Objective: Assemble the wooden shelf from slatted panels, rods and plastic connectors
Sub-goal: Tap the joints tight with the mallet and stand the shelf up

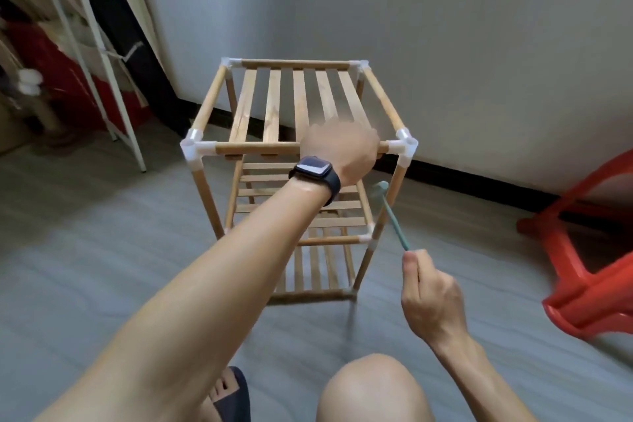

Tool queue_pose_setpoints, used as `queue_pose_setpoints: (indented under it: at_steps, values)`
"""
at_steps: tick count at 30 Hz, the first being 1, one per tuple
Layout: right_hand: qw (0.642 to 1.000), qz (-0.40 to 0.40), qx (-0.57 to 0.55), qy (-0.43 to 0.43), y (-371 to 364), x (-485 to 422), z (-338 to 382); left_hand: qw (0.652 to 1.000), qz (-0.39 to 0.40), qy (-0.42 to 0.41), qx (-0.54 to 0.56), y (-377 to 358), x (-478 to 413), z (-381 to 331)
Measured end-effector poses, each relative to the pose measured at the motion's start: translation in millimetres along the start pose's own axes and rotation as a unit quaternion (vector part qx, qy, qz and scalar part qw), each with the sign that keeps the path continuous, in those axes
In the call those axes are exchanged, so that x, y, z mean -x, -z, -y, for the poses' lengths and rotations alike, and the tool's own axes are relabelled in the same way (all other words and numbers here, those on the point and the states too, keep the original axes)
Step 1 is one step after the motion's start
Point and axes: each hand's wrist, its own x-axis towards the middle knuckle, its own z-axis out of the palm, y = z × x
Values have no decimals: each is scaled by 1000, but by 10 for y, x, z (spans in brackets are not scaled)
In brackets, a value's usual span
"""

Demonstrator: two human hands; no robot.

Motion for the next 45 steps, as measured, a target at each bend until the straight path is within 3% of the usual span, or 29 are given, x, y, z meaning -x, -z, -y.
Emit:
queue_pose_setpoints:
  at_steps: [2,3,4,6,10,13,16,17,19,21,27,30,32,37,42,45]
  values:
    - [998,-53,-27,19,-94,-1,17,1000,-14,1,0,-44,-25,50]
    - [999,-29,-10,6,-181,5,-13,1000,-18,1,-3,-49,-42,67]
    - [998,38,43,-30,-273,25,-32,1000,-21,0,-9,-51,-52,73]
    - [961,182,159,-133,-399,104,-108,1000,-26,1,-17,-62,-55,52]
    - [987,88,65,-117,-479,149,-80,999,-31,18,-9,-54,-81,30]
    - [963,163,137,-163,-496,115,-116,998,22,57,-31,-14,-86,-17]
    - [985,79,47,-147,-428,94,-129,991,89,90,-35,56,-151,-32]
    - [984,96,63,-138,-422,84,-119,991,94,87,-38,67,-165,-17]
    - [961,187,122,-160,-395,110,-150,993,96,65,-30,103,-142,-26]
    - [958,211,120,-150,-337,190,-248,993,106,38,-21,130,-119,18]
    - [981,122,66,-132,-5,492,-484,990,118,-72,-7,198,-51,340]
    - [983,69,52,-160,63,579,-604,989,82,-120,-34,196,-28,620]
    - [982,73,30,-172,71,574,-564,994,43,-95,-46,191,-22,814]
    - [980,138,28,-142,-84,391,-366,997,13,63,-45,311,-16,978]
    - [958,246,97,-107,-325,63,4,995,70,37,68,306,-27,559]
    - [975,208,57,-61,-312,-151,251,998,55,40,12,131,86,402]
